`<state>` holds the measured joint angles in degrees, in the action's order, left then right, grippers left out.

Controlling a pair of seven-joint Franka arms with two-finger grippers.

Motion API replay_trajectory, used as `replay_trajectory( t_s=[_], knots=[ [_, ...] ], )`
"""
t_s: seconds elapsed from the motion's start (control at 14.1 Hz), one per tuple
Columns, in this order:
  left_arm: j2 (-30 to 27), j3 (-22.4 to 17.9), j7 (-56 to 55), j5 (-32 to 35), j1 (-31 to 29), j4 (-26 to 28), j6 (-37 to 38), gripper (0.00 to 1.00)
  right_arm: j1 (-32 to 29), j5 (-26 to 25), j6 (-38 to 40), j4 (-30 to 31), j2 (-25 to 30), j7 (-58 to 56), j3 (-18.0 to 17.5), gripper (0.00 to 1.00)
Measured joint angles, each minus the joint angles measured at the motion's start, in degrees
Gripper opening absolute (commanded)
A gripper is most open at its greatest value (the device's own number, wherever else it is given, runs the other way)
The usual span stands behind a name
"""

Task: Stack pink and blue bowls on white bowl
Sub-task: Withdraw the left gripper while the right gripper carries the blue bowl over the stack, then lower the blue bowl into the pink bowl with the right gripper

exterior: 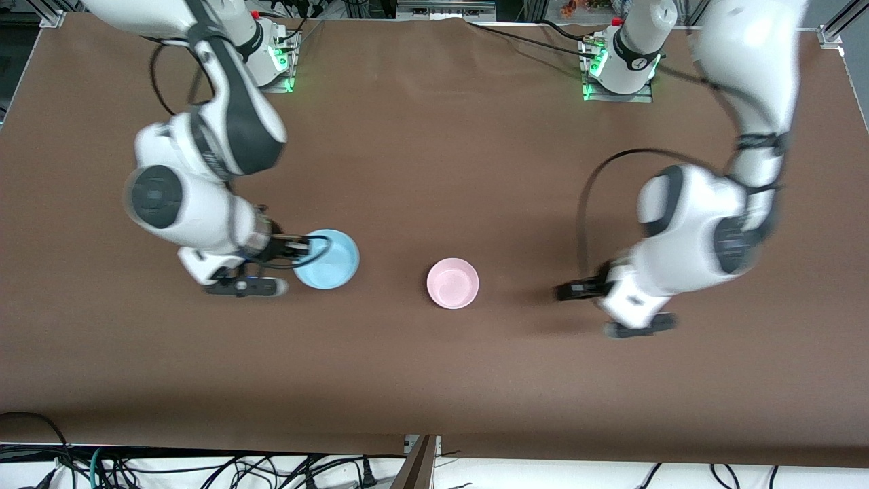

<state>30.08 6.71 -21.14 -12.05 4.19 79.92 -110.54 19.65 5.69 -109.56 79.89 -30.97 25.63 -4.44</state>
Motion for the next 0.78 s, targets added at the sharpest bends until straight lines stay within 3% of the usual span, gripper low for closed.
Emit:
replay_trajectory(
  t_s=[0.28, 0.5, 0.78],
  knots=[
    [-7.9, -1.07, 2.55, 2.16, -7.67, 0.15, 11.59, 1.0, 8.69, -0.01, -9.6, -0.99, -5.87, 13.27, -0.09, 0.0],
    [-11.04, -1.62, 8.17, 8.08, -9.32, 0.27, 17.73, 1.0, 13.0, -0.02, -10.95, -7.22, -11.41, 21.85, -0.04, 0.0],
    [-15.75, -1.67, 9.68, 10.5, -10.69, 0.22, 25.17, 1.0, 14.72, -0.02, -12.72, -11.9, -16.82, 24.9, 0.0, 0.0]
  ],
)
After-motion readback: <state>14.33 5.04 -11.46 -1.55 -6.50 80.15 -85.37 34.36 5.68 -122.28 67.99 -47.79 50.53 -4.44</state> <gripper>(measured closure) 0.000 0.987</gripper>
